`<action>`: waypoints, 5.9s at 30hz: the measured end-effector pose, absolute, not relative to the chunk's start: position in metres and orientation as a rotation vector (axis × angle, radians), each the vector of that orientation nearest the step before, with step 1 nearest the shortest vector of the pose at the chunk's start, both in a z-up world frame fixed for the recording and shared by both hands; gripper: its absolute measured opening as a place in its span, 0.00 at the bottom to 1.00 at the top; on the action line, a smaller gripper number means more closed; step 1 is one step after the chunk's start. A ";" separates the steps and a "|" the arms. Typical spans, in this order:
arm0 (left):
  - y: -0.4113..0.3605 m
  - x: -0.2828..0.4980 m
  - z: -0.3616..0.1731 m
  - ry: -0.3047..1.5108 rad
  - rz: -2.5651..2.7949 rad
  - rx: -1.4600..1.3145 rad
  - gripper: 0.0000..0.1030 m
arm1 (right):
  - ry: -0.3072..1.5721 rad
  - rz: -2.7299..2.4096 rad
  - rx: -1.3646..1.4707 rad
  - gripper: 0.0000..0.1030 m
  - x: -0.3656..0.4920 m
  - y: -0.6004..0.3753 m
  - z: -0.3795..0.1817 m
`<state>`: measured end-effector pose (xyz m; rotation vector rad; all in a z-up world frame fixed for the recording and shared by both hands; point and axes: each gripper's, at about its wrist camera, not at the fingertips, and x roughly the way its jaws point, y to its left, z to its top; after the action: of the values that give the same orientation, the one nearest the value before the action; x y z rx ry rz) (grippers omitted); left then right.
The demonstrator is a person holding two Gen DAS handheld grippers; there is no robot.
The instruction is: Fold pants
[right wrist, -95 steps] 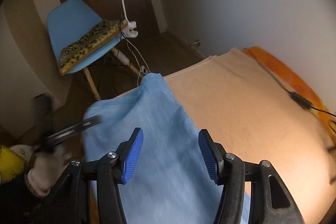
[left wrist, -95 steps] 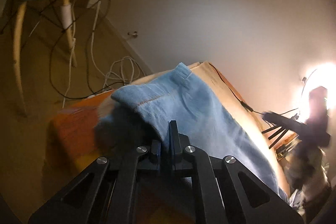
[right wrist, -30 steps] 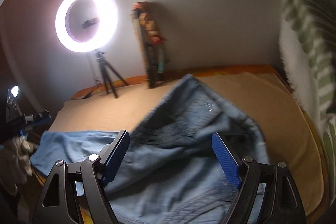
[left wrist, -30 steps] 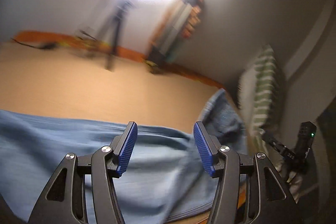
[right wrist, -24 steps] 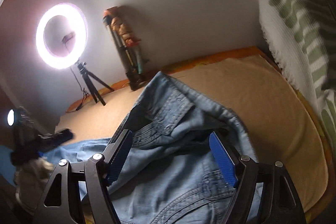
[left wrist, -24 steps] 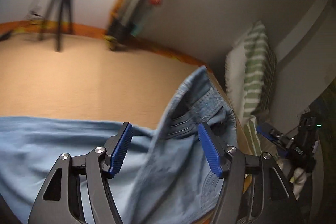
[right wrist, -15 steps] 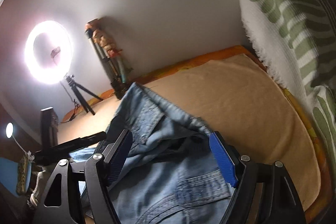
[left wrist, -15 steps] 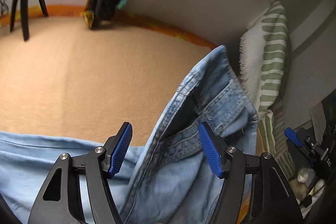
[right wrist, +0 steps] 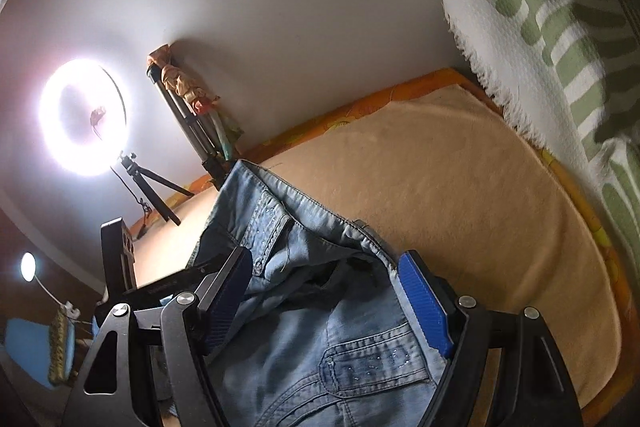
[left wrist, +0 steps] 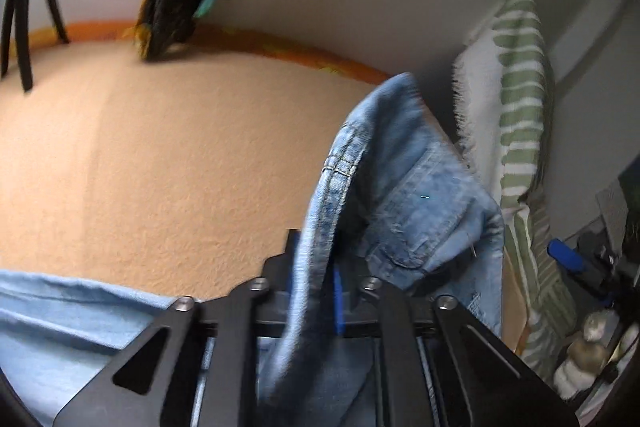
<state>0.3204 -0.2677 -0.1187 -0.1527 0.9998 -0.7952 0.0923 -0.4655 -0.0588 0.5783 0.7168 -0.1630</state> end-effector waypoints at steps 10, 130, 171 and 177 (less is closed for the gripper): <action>-0.280 0.240 -0.087 0.800 -0.987 0.086 0.06 | 0.725 -0.147 0.641 0.77 0.084 -0.474 -0.065; -0.009 0.208 -0.147 1.017 -0.544 0.068 0.35 | 0.992 0.256 0.175 0.08 0.287 -0.312 -0.159; 0.099 0.368 -0.155 0.984 -0.221 0.069 0.35 | 0.997 0.724 -0.171 0.24 0.353 -0.071 -0.166; 0.104 0.354 -0.154 0.952 -0.231 0.068 0.35 | 1.032 0.779 -0.178 0.26 0.362 -0.066 -0.170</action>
<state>0.3543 0.1042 -0.1543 0.0676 0.9523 -0.2306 0.3617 -0.0657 -0.1704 -0.1784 1.0324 0.7788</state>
